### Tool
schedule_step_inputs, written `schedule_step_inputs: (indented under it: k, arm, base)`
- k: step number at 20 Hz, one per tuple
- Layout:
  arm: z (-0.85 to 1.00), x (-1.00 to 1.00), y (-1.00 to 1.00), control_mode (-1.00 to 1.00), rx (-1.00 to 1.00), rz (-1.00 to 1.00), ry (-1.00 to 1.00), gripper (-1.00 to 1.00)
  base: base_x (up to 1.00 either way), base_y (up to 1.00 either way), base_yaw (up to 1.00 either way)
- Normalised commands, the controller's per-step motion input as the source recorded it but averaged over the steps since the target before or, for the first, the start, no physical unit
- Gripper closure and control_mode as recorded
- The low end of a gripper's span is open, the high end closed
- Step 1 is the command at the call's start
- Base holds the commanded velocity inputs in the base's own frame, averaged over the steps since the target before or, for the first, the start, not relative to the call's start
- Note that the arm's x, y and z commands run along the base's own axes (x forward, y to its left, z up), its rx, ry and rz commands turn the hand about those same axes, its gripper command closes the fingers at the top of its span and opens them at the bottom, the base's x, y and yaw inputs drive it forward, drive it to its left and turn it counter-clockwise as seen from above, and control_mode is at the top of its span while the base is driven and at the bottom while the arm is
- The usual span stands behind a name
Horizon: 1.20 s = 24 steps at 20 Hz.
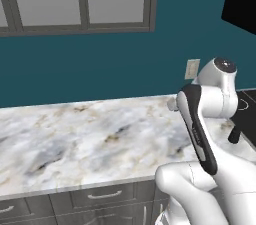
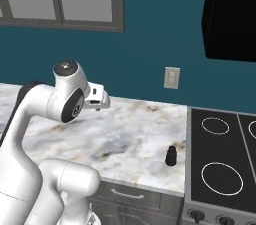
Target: Take 2 condiments from the cabinet and move them on the counter near the stove.Make sure the condiments are lined up with each other, next to each other.
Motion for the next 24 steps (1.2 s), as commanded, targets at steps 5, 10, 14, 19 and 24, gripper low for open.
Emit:
schedule_step_inputs:
  k: [5,10,14,19,24]
  arm:
    - [0.18,-0.26,0.42,-1.0,0.15,-0.11,-0.04,-1.0]
    - [0.37,-0.22,0.24,-1.0,0.01,-0.03,-0.1,-1.0]
    - [0.44,-0.31,0.02,-1.0,0.0,-0.02,-0.07,-1.0]
    - [0.26,-0.45,0.0,-1.0,0.0,0.0,-0.07,-1.0]
    - [0.04,-0.18,0.0,-1.0,0.0,0.0,-0.02,-1.0]
  base:
    - [0.0,0.0,0.0]
    - [0.0,0.0,0.0]
    - [0.0,0.0,0.0]
    - [0.0,0.0,0.0]
    - [0.0,0.0,0.0]
